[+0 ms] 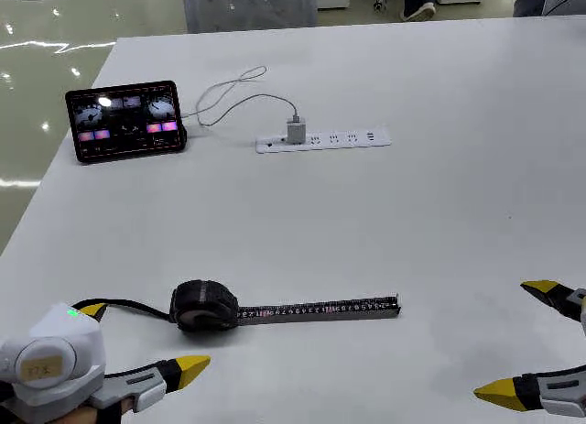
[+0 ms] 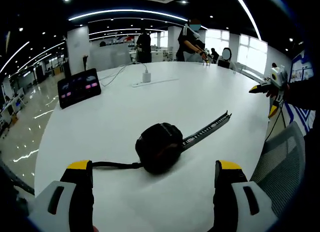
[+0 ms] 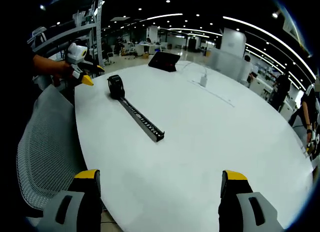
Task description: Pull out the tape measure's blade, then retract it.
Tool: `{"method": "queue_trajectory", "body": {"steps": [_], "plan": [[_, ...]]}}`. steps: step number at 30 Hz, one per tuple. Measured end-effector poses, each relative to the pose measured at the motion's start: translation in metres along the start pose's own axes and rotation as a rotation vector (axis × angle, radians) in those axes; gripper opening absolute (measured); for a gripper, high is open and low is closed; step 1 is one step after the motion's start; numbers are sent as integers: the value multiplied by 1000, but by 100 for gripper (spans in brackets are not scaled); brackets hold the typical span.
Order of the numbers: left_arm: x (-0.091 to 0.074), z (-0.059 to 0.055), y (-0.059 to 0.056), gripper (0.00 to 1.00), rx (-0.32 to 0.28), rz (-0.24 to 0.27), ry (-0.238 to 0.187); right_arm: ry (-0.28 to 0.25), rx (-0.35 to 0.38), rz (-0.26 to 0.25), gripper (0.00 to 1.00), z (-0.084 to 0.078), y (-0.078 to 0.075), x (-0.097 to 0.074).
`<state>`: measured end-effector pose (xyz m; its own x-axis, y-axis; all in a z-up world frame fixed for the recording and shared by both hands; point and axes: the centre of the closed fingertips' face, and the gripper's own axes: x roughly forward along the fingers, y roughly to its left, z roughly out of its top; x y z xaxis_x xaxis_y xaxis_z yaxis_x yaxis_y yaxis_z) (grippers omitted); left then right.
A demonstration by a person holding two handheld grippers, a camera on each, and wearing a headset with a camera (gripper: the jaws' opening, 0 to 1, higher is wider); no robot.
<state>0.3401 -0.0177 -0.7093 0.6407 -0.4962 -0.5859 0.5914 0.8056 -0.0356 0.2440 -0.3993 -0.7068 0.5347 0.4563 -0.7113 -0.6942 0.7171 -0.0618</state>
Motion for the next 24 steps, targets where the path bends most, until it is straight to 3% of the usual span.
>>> {"method": "queue_trajectory", "body": {"steps": [7, 19, 24], "plan": [[10, 8, -8, 99, 0, -5, -9, 48, -56, 52, 99, 4, 5, 11], [26, 14, 1, 98, -71, 113, -14, 85, -138, 103, 99, 14, -2, 24], [37, 15, -3, 97, -90, 115, -18, 86, -160, 117, 99, 25, -7, 30]]}}
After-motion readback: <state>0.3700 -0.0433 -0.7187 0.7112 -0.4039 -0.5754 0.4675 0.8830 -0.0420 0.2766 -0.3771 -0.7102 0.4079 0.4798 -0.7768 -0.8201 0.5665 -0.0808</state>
